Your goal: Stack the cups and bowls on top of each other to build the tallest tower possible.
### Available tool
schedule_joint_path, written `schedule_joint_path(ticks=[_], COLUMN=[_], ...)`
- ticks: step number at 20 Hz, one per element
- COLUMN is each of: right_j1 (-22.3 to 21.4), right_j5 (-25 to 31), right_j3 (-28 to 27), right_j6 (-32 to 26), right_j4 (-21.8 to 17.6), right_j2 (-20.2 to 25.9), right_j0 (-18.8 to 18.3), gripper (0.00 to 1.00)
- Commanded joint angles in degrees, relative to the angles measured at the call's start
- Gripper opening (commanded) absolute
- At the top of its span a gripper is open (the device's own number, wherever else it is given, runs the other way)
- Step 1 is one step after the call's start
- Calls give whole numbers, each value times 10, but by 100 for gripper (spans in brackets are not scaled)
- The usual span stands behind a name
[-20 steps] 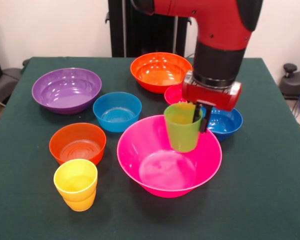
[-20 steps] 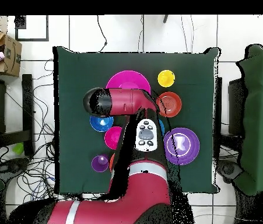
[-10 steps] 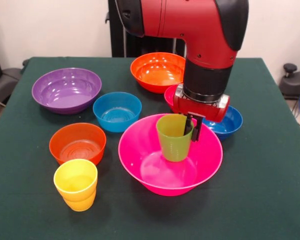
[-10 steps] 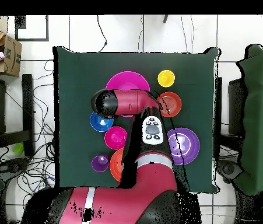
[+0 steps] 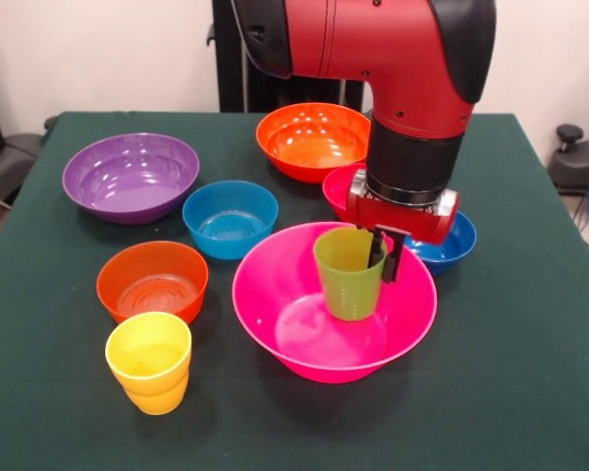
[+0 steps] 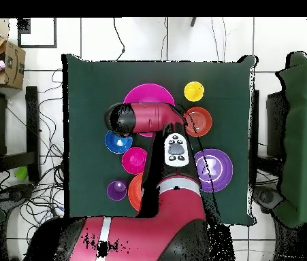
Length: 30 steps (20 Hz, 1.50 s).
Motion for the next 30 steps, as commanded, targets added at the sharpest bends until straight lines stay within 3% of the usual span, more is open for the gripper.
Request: schedule_joint_path(ticks=[1, 15, 23, 28, 30], right_j1=[4, 27, 28, 41, 32], right_j5=[25, 57, 78, 67, 70], right_j3=[-17, -82, -91, -101, -81], right_j6=[-86, -117, -148, -131, -104], right_j4=[-42, -61, -75, -83, -80], right_j2=[67, 67, 84, 84, 72], right_j0=[-12, -31, -52, -47, -32], gripper=[0, 0, 0, 0, 0])
